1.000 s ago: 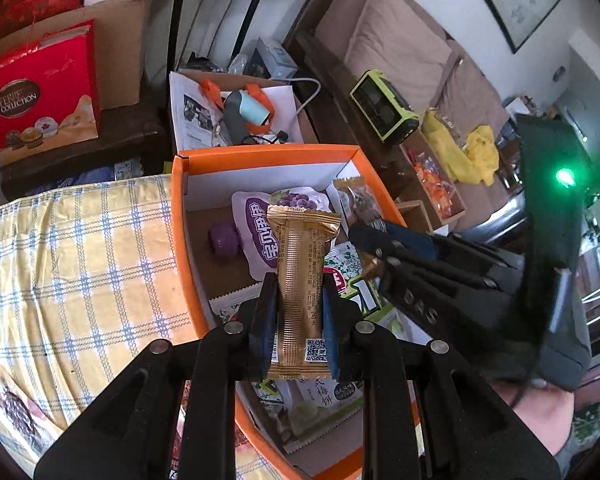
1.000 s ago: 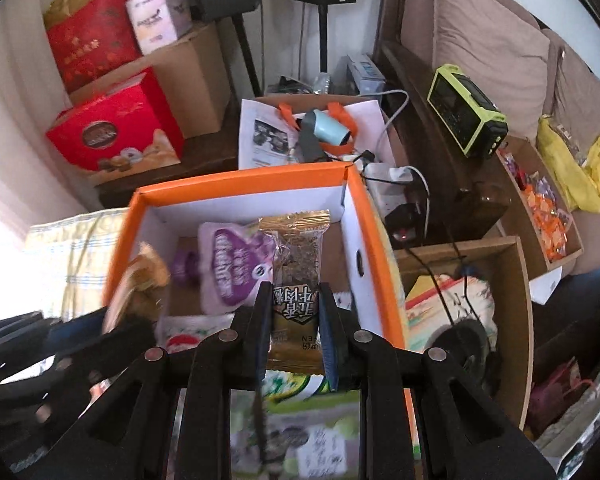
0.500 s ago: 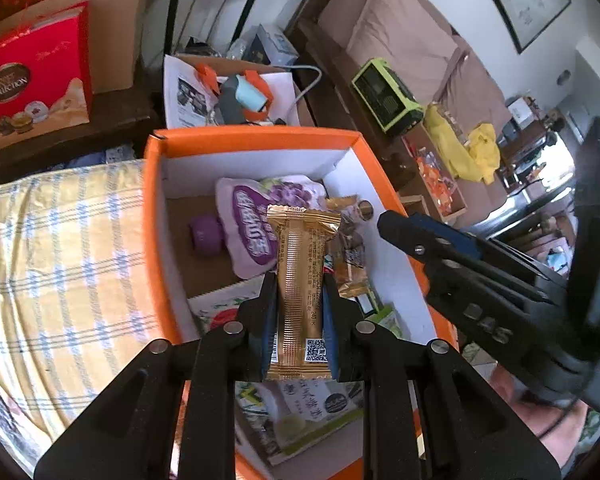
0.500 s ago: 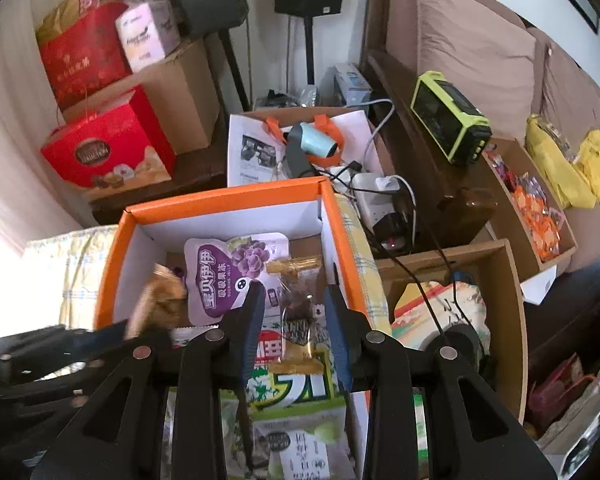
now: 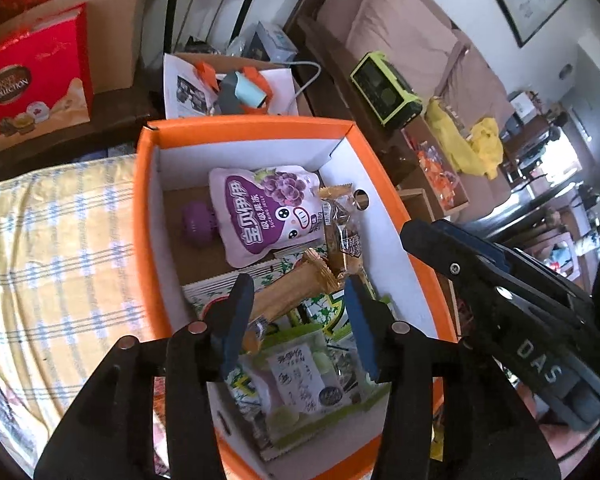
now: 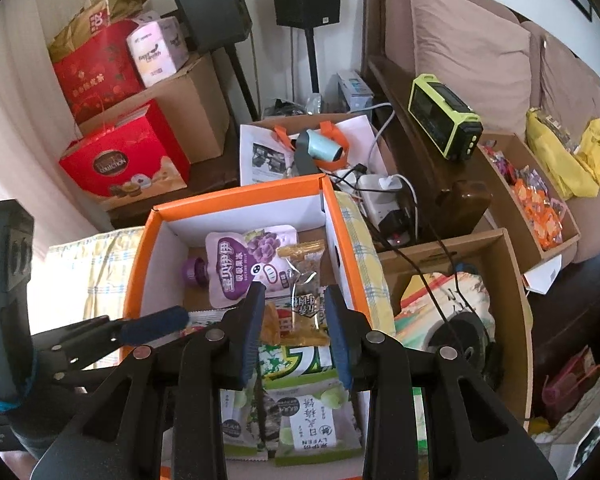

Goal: Organize objects
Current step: 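Release the wafer bar from the left tool while the right tool drops the brown snack into the box, then move both tools back from the box toward the jerky packets on the table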

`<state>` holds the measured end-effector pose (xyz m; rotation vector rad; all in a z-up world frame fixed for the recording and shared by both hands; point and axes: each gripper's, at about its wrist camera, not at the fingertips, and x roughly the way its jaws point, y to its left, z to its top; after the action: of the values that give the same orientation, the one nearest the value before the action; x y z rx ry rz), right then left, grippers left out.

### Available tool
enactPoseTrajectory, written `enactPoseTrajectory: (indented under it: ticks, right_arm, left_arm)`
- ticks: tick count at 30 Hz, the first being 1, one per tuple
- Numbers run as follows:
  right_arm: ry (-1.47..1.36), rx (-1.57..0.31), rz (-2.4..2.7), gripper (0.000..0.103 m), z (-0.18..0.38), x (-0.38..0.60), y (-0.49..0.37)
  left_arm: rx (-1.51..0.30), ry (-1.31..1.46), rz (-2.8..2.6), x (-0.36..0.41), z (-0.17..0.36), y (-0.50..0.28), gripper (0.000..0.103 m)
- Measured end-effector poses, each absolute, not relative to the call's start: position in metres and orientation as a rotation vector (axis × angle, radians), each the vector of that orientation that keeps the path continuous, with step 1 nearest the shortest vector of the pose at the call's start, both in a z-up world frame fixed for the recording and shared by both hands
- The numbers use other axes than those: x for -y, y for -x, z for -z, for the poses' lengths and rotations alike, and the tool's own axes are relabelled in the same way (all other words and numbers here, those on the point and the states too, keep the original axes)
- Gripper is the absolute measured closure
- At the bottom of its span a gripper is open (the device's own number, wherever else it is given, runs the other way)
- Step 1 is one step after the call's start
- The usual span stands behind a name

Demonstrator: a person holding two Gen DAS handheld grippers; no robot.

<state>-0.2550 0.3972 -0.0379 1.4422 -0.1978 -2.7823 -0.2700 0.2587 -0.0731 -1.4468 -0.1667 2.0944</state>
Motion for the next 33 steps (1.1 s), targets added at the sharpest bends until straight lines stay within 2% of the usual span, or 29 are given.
enactPoseTrajectory:
  ticks: [6,9,12,14,18,20,22,27,29,33]
  right_arm:
    - [-1.438,0.181,2.787,0.072,0.032,-0.393,0.247]
    - [-1.446,0.167,2.783,0.07,0.033,-0.392,0.242]
    - [-1.453,0.146,2.774,0.066,0.035,-0.388,0.238]
    - [-1.447,0.139,2.774,0.059,0.035,-0.383,0.235]
    - [-1.414,0.134,2.771,0.041,0.032,-0.373,0.228]
    - [-1.397,0.131,2.763,0.029,0.029,-0.365,0.225]
    - [-1.378,0.119,2.767,0.021,0.026,-0.357,0.221]
    - [-1.351,0.086,2.754,0.01,0.02,-0.338,0.214]
    - [-1.338,0.071,2.748,0.002,0.019,-0.33,0.211]
    - [-1.326,0.053,2.73,0.001,0.018,-0.315,0.204]
  left_arm:
    - [0.153,1.421,-2.137,-0.236,0.054,0.266,0.056]
    - [0.125,1.396,-2.196,-0.222,0.043,0.262,0.041]
    - [0.089,1.371,-2.257,-0.208,0.035,0.257,0.038]
    - [0.077,1.355,-2.284,-0.197,0.031,0.252,0.026]
    - [0.075,1.338,-2.339,-0.175,0.025,0.244,0.025]
    - [0.095,1.338,-2.354,-0.163,0.024,0.24,0.011]
    - [0.13,1.328,-2.373,-0.15,0.021,0.237,0.008]
    - [0.156,1.313,-2.416,-0.125,0.016,0.229,0.001]
    - [0.15,1.309,-2.433,-0.118,0.014,0.225,0.001]
    - [0.125,1.291,-2.458,-0.103,0.008,0.217,0.0]
